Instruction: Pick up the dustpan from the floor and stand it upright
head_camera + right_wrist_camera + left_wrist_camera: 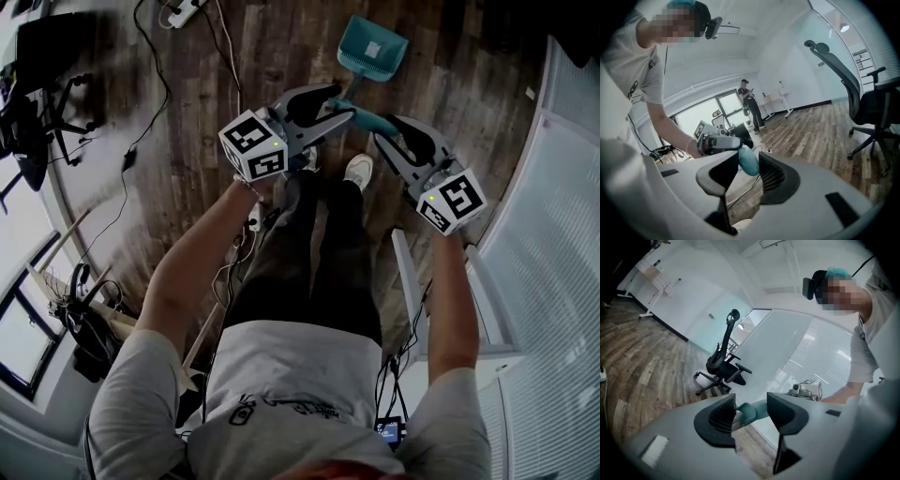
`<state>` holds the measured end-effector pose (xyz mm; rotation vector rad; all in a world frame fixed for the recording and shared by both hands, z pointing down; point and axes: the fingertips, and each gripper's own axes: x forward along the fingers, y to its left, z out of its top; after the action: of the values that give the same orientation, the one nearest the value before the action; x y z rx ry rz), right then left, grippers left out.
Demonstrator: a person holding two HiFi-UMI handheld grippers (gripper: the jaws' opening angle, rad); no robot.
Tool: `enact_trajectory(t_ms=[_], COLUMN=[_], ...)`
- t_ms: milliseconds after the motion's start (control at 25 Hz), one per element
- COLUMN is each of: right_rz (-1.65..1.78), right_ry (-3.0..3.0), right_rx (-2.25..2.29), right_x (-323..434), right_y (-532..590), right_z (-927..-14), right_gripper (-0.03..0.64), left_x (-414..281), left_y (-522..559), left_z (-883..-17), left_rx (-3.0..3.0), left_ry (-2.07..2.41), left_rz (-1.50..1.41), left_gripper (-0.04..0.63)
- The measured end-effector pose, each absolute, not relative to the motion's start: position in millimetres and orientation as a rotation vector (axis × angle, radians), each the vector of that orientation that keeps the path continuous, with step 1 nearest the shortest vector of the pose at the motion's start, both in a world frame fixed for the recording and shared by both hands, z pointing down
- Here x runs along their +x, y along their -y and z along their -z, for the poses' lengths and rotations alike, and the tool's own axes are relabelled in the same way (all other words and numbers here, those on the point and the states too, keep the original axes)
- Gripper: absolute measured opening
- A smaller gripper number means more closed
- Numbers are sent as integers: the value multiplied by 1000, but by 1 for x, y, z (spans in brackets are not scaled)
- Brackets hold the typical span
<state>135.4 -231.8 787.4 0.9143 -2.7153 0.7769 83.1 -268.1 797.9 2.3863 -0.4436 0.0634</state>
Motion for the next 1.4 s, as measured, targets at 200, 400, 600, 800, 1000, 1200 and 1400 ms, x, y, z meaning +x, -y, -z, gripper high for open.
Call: enact_trajectory(t_ms=[200,400,600,800,1000,1200,1400], right_rz=[-776,-770,-741,-730,-682,-620,-503], right_ry=[2718,2721,2699,2695,2667,2625,2507], right_rx=[918,928,971,1000,1047,1127,1218], right_x=[134,136,138,142,148,158,168], right_y=[225,221,221,224,227,233,236], right_z=[-780,-783,-782,-769,-752,-712,-665], right_gripper=[115,115,121,121,121,120,120], left_x=[83,86,86,80,70,64,63], left_y=[262,259,260,263,263,265,263], left_z=[-791,-792,-790,-784,-770,-727,-673], left_rx=[2400,2450,2497,2530,2544,2558,2593], left_ry=[433,411,410,436,487,553,645], left_rz=[-74,-99,-137,-196,-226,-205,-204], left_gripper=[193,193,195,196,196,196,196])
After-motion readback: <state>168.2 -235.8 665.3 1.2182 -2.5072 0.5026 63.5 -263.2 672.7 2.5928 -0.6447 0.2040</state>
